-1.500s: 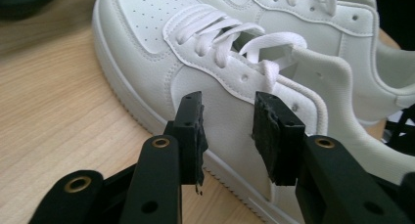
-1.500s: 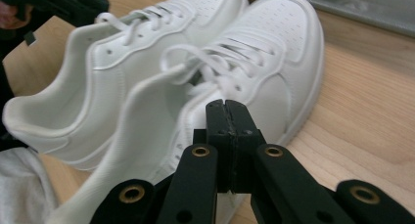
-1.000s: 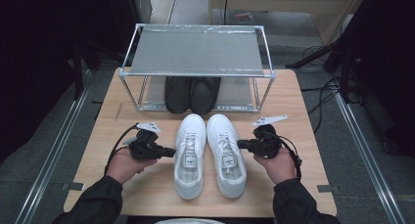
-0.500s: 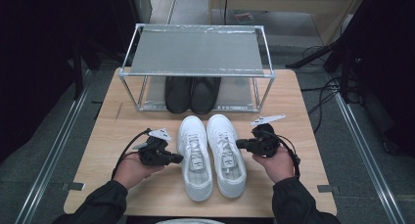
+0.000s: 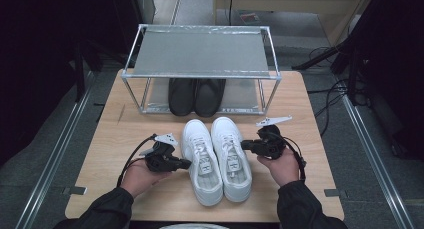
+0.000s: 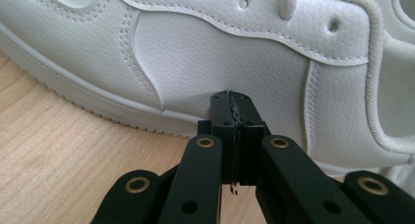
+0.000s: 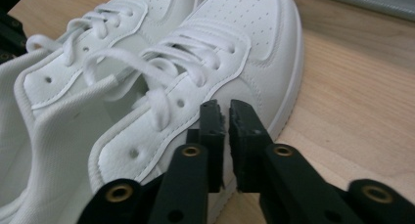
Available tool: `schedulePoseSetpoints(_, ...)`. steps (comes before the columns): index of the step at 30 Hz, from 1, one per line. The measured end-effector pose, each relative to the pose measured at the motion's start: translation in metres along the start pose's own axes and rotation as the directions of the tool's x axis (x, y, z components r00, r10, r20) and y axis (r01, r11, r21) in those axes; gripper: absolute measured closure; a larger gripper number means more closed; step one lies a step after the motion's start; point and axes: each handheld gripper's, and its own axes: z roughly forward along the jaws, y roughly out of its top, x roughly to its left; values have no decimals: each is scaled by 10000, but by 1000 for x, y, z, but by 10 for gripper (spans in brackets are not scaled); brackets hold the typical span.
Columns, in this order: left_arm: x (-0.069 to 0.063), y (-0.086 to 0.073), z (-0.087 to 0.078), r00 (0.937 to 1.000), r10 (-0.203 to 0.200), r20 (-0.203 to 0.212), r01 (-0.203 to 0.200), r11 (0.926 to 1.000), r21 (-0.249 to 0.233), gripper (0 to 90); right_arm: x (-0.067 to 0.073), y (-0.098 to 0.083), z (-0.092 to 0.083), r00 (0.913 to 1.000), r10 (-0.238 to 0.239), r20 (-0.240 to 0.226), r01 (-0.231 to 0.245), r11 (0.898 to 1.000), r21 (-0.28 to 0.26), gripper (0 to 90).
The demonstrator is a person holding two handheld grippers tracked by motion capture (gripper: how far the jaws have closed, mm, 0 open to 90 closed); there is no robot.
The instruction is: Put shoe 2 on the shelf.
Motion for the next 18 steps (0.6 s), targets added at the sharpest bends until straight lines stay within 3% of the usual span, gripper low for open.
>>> schedulePoseSetpoints(2, -2, -1, 0, 10000, -13, -92, 12, 10000, -38, 900, -2, 1, -2, 9997, 195, -168, -199, 9995, -235, 796)
schedulePoseSetpoints(4, -3, 0, 3, 9999, -107, 114, 108, 9999, -114, 899, -4, 2, -4, 9991, 338, -244, -348, 9986, -411, 796)
schedulePoseSetpoints(9, -18, 4, 16, 9978, 493, 453, -487, 9987, -135, 895, -7, 2, -11, 9981, 379, 484, -340, 9964, -780, 787)
schedulePoseSetpoints(11, -23, 5, 21, 9956, 585, 728, -570, 9981, -223, 873, -10, 2, -17, 9979, 557, 319, -516, 9916, -1182, 772)
schedulePoseSetpoints(13, -25, 7, 20, 9946, 735, 735, -731, 9973, -79, 828, -10, 3, -20, 9981, 498, 363, -445, 9901, -1329, 778)
schedulePoseSetpoints(18, -20, 9, 13, 9958, 502, 763, -499, 9987, -64, 749, -6, 4, -24, 9986, 399, 359, -348, 9903, -1349, 773)
